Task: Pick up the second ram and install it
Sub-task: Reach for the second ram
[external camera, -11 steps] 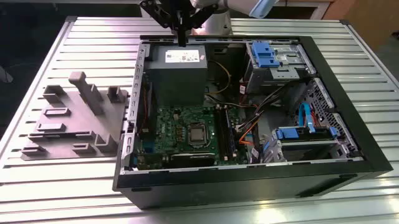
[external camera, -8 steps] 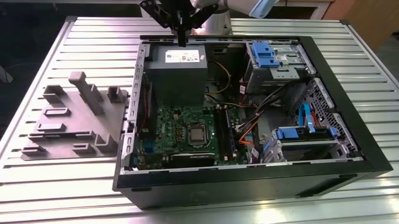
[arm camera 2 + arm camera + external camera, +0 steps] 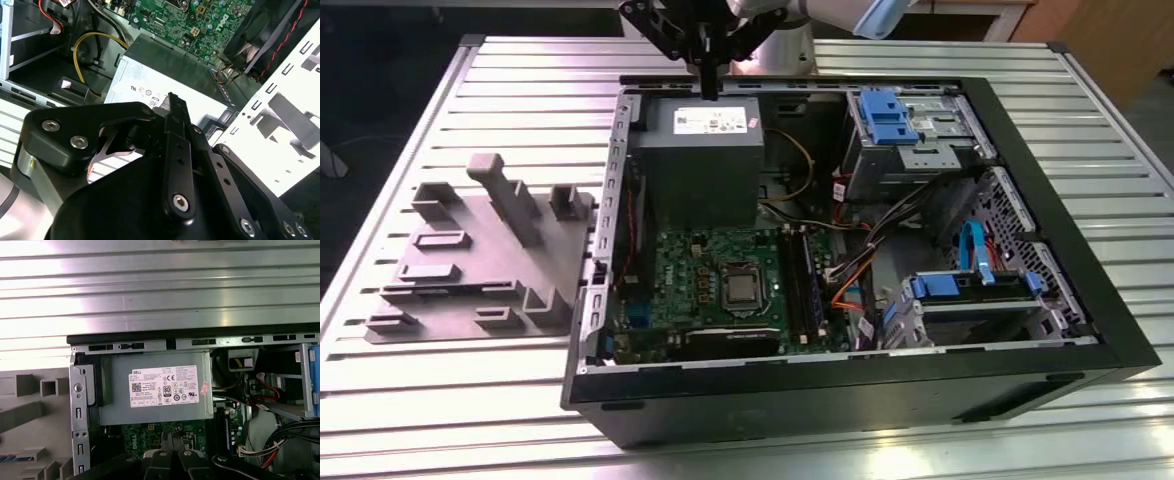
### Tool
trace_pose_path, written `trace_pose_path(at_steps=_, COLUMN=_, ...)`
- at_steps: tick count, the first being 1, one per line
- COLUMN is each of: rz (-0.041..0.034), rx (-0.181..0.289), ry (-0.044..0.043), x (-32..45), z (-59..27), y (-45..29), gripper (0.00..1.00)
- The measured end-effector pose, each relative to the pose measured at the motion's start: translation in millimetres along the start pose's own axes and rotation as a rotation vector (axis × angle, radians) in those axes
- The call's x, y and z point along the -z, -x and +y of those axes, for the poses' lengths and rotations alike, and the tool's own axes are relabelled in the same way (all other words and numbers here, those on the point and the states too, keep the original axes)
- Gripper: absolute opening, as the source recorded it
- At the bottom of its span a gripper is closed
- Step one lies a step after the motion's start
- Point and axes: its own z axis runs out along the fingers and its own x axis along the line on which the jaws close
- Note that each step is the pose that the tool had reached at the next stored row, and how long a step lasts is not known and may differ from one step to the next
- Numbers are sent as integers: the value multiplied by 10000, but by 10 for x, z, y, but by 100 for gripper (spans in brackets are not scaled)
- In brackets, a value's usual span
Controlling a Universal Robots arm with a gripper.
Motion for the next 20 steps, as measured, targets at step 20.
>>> trace_pose_path(at_steps=20, rz=1, rx=0, ry=10, x=-7, z=-23, y=-302, gripper=10)
